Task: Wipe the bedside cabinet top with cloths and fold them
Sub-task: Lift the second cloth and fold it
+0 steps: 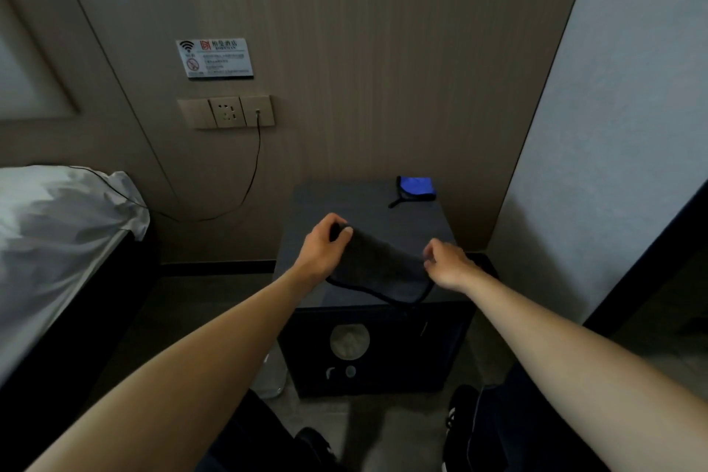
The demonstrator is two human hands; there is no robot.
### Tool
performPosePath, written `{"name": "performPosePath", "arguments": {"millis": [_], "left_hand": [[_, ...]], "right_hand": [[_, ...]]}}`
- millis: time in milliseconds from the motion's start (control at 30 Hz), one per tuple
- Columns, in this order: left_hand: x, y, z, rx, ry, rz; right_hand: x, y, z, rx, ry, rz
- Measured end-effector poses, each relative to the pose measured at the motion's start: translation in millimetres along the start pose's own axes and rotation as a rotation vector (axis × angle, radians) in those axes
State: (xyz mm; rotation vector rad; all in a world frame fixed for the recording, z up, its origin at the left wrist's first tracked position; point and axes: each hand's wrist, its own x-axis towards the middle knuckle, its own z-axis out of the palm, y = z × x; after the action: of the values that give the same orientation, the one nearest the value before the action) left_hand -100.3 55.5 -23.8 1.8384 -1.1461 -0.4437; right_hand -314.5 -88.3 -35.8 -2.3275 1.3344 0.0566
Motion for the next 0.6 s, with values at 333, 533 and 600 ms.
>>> {"name": "performPosePath", "arguments": {"millis": [333,533,600], "left_hand": [[6,15,3,0.214,-0.089,0.331],[8,2,-11,0.378,0.031,0.139],[7,-1,-11,0.329,0.004,0.057]], "right_hand": [[-6,-39,7,0.587,-0.307,-0.307],[-20,-37,4,0.664,-0.396,-0.284],[-21,-37,4,0.791,-0.408,-0.223]]}}
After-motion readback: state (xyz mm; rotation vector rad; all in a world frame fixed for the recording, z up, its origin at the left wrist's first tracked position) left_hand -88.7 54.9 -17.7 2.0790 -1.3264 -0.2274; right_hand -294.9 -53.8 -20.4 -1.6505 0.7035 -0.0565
